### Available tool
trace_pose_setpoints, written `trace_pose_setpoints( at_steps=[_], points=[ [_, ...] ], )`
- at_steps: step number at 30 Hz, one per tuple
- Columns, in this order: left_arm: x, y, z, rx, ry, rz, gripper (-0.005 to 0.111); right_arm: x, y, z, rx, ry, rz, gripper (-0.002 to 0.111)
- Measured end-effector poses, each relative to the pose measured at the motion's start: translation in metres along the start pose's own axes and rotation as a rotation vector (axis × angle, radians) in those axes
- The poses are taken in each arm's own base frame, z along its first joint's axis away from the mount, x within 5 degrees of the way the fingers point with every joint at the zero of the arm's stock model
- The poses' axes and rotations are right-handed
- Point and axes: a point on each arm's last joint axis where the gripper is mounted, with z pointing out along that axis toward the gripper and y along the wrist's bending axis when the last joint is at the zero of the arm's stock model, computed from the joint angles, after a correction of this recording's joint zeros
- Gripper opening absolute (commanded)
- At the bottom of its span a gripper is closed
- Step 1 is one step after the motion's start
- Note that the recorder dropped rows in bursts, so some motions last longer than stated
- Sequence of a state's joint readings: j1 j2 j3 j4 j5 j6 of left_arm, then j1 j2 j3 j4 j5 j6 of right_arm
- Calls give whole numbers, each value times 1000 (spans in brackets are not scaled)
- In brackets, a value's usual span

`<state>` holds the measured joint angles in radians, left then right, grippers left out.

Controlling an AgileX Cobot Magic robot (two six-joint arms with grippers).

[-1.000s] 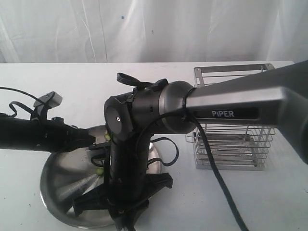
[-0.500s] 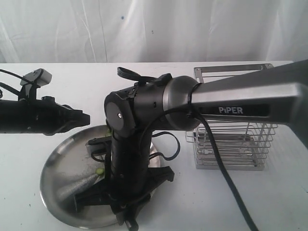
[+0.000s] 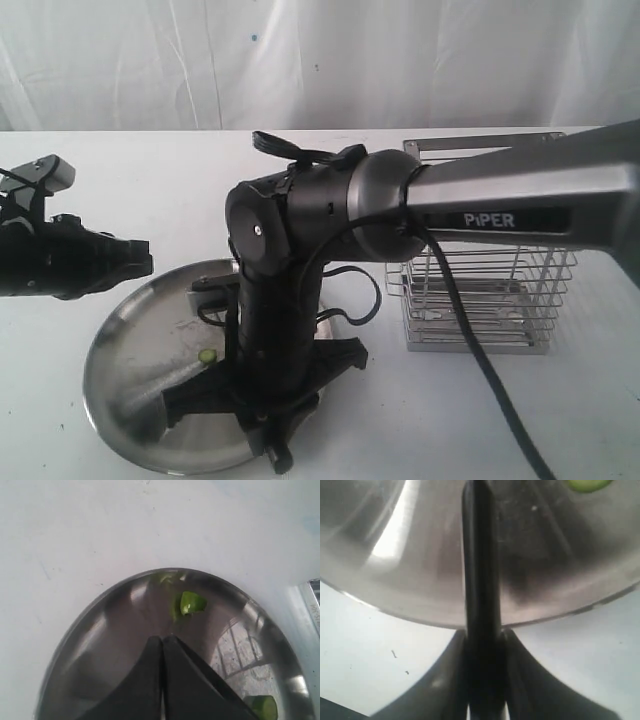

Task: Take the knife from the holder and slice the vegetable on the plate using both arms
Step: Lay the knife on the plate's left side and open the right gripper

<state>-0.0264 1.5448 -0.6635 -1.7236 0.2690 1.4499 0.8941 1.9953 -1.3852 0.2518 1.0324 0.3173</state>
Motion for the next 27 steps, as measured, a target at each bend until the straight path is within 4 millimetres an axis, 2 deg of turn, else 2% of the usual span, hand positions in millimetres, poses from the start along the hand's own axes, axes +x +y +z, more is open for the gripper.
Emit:
trace_pose_setpoints(
  at_steps=[4,10,14,16,18,22,27],
  points=[
    [-2,2,-7,-53,-21,-34,0,-4,-12,-15,-12,-26,-3,0],
    [2,9,-8,-134,-14,-79,0,-15,-30,-53,-19,-16,-47,0],
    [2,9,-8,-126,-14,-81,0,-27,-28,-75,-37,-84,-70,0],
    [2,9,-8,-127,-15,-105,0,-30,-25,-80,-68,-110,-66,0],
    [2,9,-8,-127,-17,-138,0,-35,-20,-78,-117,-138,-52,0],
    [-4,8,-11,-134,-44,-163,0,-51,-7,-58,-288,-154,25,0],
    [-20,16,-35,-194,-151,-179,0,-62,10,-28,-517,-90,58,0]
  ],
)
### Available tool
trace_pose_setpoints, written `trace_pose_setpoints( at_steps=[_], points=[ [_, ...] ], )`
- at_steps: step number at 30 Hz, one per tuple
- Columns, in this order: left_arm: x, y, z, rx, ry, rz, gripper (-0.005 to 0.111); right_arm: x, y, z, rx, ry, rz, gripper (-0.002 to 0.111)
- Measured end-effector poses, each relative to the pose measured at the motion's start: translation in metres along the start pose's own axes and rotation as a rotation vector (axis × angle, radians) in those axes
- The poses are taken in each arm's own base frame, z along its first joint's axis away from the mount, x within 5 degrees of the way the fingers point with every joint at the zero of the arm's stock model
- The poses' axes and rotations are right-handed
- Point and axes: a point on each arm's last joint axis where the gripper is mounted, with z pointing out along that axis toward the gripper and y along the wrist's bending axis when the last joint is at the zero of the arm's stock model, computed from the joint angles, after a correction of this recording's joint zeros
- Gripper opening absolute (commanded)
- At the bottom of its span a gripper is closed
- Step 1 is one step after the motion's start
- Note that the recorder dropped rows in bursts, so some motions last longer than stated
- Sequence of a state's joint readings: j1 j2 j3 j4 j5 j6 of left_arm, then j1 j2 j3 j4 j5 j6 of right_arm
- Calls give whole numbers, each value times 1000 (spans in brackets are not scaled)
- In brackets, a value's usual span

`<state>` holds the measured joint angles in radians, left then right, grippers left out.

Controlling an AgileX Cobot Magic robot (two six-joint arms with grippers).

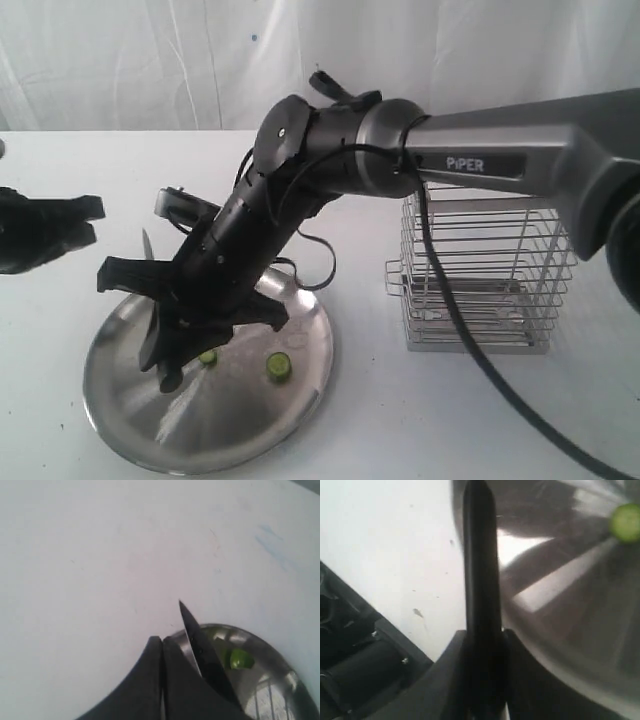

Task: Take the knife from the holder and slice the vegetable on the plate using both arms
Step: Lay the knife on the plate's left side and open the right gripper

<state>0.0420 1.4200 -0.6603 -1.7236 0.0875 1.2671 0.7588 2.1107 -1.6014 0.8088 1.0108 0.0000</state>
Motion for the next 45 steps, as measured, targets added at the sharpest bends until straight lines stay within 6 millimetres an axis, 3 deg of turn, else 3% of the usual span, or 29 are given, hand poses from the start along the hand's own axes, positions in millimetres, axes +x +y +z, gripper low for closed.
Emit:
trace_pose_setpoints(
  at_steps=[3,8,12,18,36,41,45],
  points=[
    [-4,7,-9,-29,-34,-18,0,-1,4,9,-36,-15,-23,0],
    [7,11,-10,-20,-3,-31,0,-1,5,34,-29,-36,-37,0],
    [12,13,-10,-30,9,-33,0,-1,-3,58,-4,-32,-23,0],
    [11,14,-10,-36,9,-25,0,-5,-17,73,16,-33,22,5],
    [12,14,-10,-38,13,34,0,-6,-18,67,83,-54,-40,52],
    [12,14,-10,-38,13,34,0,-13,-20,48,94,-97,-57,52],
    [12,14,-10,-36,13,34,0,-19,-15,16,86,-164,-75,52]
  ],
)
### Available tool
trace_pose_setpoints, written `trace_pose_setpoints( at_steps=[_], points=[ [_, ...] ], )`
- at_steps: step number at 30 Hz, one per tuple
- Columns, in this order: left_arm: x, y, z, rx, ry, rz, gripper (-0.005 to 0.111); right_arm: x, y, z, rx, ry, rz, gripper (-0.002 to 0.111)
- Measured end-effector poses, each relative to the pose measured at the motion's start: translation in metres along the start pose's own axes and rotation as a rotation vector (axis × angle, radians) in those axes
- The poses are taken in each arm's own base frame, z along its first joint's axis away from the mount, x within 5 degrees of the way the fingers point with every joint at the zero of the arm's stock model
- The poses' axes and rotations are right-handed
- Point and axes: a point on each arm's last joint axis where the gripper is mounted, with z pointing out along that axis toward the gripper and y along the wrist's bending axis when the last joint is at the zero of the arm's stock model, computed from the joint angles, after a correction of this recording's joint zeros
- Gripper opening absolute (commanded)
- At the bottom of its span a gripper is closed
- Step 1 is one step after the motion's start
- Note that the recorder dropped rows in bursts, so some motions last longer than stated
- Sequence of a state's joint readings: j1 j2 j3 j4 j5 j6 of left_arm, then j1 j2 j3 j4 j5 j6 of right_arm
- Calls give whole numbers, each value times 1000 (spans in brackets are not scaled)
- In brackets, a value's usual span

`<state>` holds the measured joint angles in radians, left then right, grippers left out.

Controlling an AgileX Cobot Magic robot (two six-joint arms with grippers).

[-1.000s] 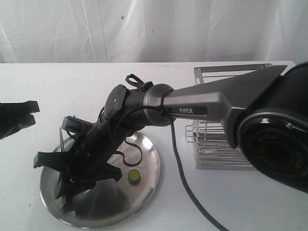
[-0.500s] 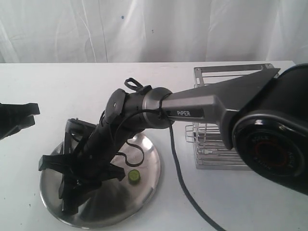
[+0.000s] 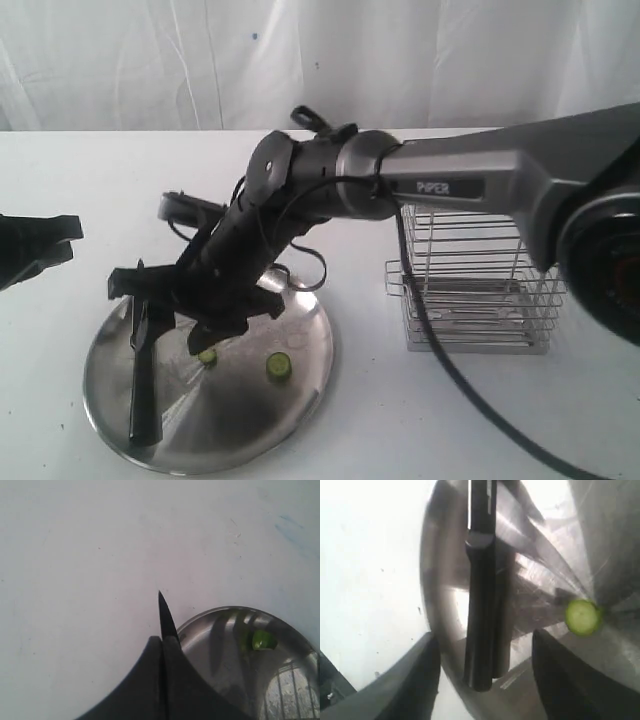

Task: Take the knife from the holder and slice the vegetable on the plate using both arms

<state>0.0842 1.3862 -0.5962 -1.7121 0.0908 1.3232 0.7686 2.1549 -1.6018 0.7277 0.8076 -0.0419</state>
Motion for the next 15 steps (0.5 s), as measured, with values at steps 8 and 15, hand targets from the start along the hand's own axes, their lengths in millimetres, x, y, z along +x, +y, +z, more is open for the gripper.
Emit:
trace_pose_setpoints(
  at_steps=[8,15],
  points=[
    [0,-2,0,25,2,2,0,-25,17,-101,-11,-226,-117,41],
    [2,-5,0,56,13,30,0,-48,-19,-254,204,-587,-54,3]
  ],
)
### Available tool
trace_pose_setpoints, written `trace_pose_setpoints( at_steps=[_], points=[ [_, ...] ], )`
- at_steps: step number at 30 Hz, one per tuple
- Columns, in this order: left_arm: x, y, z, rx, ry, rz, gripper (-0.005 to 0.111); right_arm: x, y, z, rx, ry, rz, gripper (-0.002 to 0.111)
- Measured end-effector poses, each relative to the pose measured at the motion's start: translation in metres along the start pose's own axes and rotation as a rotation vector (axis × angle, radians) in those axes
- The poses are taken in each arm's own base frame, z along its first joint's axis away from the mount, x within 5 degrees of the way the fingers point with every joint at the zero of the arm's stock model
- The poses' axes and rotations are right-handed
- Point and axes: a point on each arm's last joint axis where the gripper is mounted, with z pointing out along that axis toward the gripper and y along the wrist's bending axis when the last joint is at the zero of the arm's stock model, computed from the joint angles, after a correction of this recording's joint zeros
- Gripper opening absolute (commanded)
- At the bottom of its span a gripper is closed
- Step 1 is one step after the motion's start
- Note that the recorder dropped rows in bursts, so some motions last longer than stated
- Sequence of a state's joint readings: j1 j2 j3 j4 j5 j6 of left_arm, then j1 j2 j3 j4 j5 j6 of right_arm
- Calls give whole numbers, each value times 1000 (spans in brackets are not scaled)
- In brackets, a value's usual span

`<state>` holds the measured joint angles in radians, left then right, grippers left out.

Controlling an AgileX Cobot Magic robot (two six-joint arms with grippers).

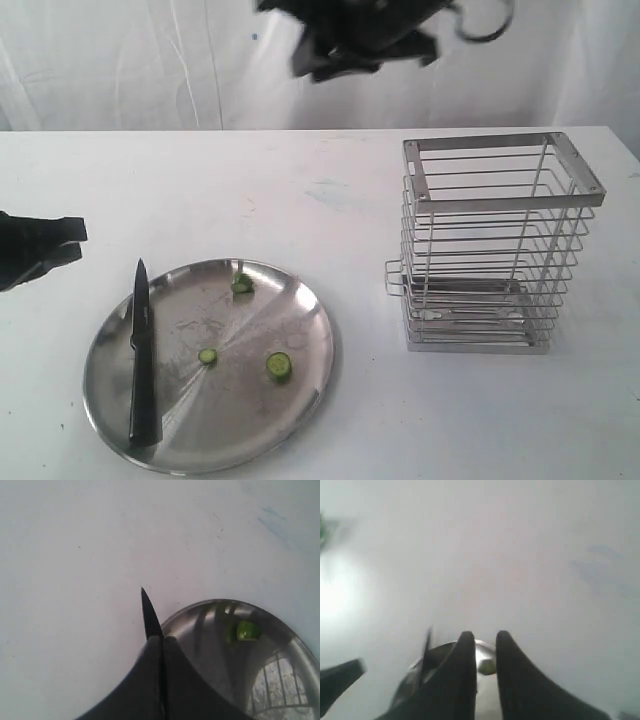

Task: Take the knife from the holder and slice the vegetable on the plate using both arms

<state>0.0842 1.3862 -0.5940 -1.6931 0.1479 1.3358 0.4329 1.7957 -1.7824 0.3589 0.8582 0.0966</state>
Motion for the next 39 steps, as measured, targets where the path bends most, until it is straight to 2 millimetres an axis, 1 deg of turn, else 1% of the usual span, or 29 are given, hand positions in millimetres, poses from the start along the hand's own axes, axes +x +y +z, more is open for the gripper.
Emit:
trace_pose_setpoints(
  at_steps=[2,4,5,7,8,11,13,15,16,17,18,19,20,21,22,23,24,25,26,28,31,32,34,36,37,39],
  points=[
    [5,0,0,17,18,8,0,-11,-34,-25,137,-28,23,2],
    [14,1,0,18,44,2,0,-16,-71,-45,280,-16,48,2],
    [18,3,0,14,56,-2,0,-17,-86,-53,334,-11,61,2],
    [27,6,-1,-2,79,-11,0,-20,-124,-72,447,-13,112,2],
    [32,7,-2,-8,93,-16,0,-20,-139,-81,482,-17,142,2],
    [44,11,-3,-24,128,-26,0,-19,-195,-117,605,-51,265,2],
    [50,12,-3,-27,145,-33,0,-10,-223,-143,685,-41,335,2],
    [54,12,-4,-14,155,-37,0,1,-234,-161,740,-29,368,2],
    [55,11,-4,-5,158,-39,0,7,-234,-170,762,-32,372,2],
    [55,10,-4,7,159,-40,0,12,-232,-175,770,-45,367,1],
    [55,8,-4,26,160,-42,0,21,-216,-193,776,-140,331,0],
    [55,8,-4,31,160,-42,0,26,-201,-205,770,-211,304,0],
    [55,7,-4,36,161,-42,0,39,-168,-228,747,-375,227,0],
    [55,7,-4,37,161,-42,0,47,-154,-236,735,-439,193,0],
    [55,7,-4,40,161,-43,0,69,-125,-253,703,-567,120,0],
    [55,7,-4,40,161,-43,0,81,-117,-255,689,-606,99,0],
    [55,7,-4,40,161,-43,0,110,-99,-262,659,-683,53,0],
    [55,7,-4,40,161,-43,0,123,-91,-267,647,-717,34,0],
    [55,7,-4,42,162,-41,0,152,-81,-268,622,-756,5,0],
    [55,7,-4,42,162,-41,0,182,-74,-269,599,-782,-20,0],
    [55,7,-4,42,162,-41,0,215,-69,-268,585,-799,-36,0],
    [55,7,-4,42,162,-41,0,232,-65,-271,577,-833,-47,0],
    [55,7,-4,42,162,-41,0,250,-61,-274,569,-863,-57,0],
    [55,7,-4,43,162,-41,0,259,-58,-278,574,-877,-69,0],
    [55,7,-4,43,162,-41,0,266,-54,-283,574,-919,-89,0],
    [55,7,-4,43,162,-41,0,270,-47,-292,574,-1012,-151,0]
  ],
)
